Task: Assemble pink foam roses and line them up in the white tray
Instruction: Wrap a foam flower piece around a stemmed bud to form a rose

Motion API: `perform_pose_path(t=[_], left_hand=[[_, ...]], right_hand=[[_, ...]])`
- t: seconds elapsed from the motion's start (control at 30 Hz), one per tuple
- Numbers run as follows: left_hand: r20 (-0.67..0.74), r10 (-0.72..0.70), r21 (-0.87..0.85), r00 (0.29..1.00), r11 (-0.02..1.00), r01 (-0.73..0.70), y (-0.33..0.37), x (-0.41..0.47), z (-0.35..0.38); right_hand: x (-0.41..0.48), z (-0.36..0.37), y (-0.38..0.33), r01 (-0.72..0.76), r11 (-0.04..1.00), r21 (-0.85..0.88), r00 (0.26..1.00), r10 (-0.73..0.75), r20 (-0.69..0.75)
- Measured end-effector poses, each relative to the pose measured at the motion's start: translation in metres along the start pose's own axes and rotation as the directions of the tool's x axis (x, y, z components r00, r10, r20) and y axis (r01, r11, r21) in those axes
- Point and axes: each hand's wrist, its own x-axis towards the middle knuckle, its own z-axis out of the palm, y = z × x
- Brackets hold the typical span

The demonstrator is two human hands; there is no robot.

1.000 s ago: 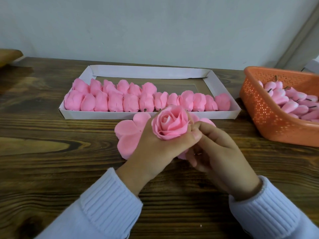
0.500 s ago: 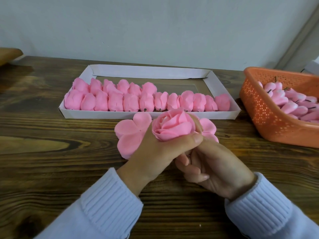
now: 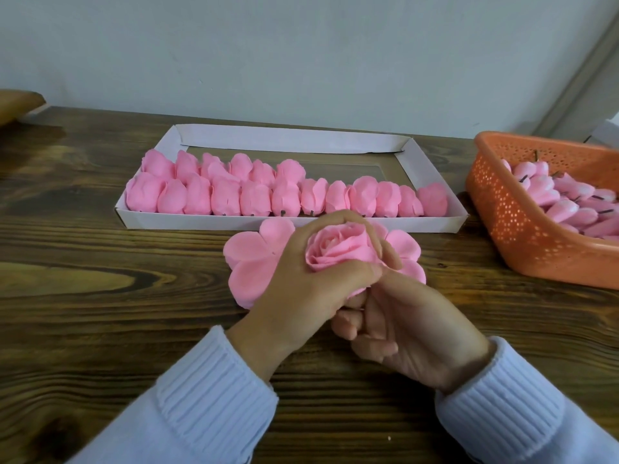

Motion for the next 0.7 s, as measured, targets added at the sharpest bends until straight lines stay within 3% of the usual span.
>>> perform_pose_path(t=[0.1, 0.27, 0.57, 0.7], left_hand=[[0.029, 0.028, 0.112, 0.999, 0.993, -0.031, -0.0004, 0.001, -0.001], [-0.006, 0.046, 0.223, 0.999, 0.974, -0.044, -0.0035, 0.0007, 0.0035], [-0.027, 0.031, 0.259, 0.999, 0.966, -0.023, -0.0019, 0.0011, 0.0039], [-0.131, 0.064, 0.26, 0.989, 0.965, -0.028, -0.0028, 0.0016, 0.0018]], right_hand=[[0.0002, 0.0012, -0.0017, 0.005, 0.996, 0.085, 1.0, -0.006, 0.01], [0.0011, -0.0027, 0.0023, 0.133, 0.977, 0.166, 0.991, -0.136, 0.006], [0.0019, -0.0043, 0.0038, 0.191, 0.974, 0.124, 0.981, -0.191, -0.012], [-0.0013, -0.0024, -0.0026, 0.247, 0.968, -0.038, 0.962, -0.25, -0.114]])
